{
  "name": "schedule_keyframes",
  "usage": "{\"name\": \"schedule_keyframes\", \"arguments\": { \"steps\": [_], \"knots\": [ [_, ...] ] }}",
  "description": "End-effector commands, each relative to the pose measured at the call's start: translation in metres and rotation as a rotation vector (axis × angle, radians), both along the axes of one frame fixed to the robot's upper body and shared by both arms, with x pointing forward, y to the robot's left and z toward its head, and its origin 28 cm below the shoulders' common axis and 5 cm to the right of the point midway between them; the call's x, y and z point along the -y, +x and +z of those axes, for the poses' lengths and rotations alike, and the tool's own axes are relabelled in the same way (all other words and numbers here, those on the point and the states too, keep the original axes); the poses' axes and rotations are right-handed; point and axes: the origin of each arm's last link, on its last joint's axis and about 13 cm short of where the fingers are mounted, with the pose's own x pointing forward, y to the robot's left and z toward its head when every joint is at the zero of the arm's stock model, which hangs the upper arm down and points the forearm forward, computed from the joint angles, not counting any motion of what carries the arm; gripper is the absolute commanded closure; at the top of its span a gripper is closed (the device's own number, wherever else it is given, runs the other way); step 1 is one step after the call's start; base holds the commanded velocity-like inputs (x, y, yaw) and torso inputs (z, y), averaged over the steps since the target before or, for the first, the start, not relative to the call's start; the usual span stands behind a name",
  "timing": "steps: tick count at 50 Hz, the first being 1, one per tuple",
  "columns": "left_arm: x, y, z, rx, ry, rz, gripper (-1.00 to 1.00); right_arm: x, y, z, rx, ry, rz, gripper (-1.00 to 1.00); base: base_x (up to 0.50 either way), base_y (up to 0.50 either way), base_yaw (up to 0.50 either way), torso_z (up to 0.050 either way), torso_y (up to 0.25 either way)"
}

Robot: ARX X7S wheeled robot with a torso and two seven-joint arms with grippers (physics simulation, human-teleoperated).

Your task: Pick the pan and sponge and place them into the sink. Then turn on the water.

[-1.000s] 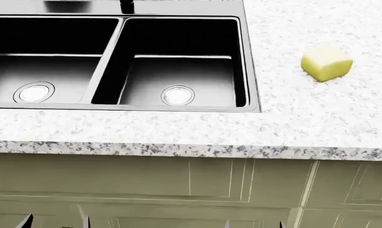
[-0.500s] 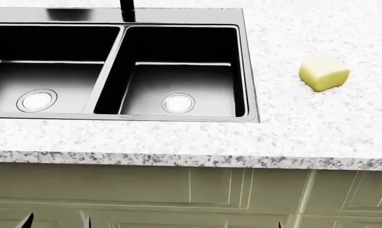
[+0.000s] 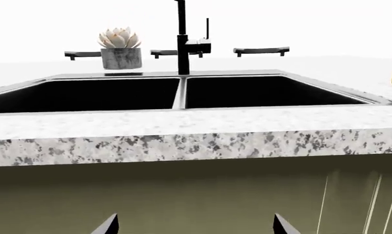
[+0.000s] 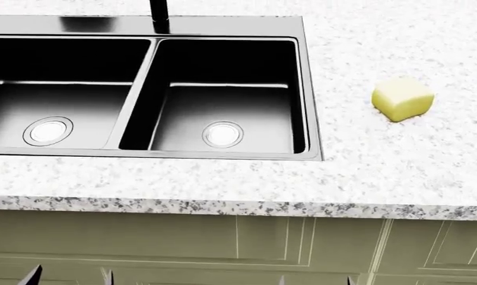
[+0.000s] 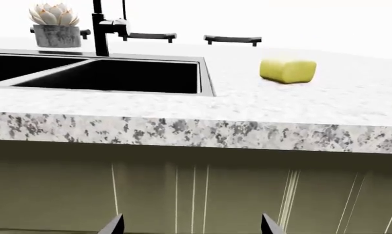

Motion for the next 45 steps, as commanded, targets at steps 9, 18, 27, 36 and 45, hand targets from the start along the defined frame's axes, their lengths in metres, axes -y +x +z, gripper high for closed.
{"name": "schedule_keyframes", "arguments": {
  "steps": [9,18,27,36,45],
  "knots": [
    [0.001,0.000,0.002,-0.028,-0.025,0.012,-1.00,-0.002,0.000,-0.001,-0.013,-0.006,0.005,-1.00,0.00,0.00,0.00,0.000,0.000],
    [-0.001,0.007,0.017,-0.019,-0.002,0.078,-1.00,-0.002,0.003,0.013,0.035,-0.014,-0.017,-1.00,0.00,0.00,0.00,0.000,0.000],
    [-0.004,0.019,0.085,0.025,-0.025,0.061,-1.00,0.008,0.013,0.084,0.143,-0.019,-0.042,-1.00,0.00,0.00,0.00,0.000,0.000],
    [-0.016,0.030,0.147,0.051,0.011,0.047,-1.00,0.033,0.019,0.156,0.200,-0.017,-0.123,-1.00,0.00,0.00,0.00,0.000,0.000],
    [-0.016,0.039,0.161,0.027,0.027,0.055,-1.00,0.046,0.010,0.164,0.168,-0.050,-0.162,-1.00,0.00,0.00,0.00,0.000,0.000]
  ]
}}
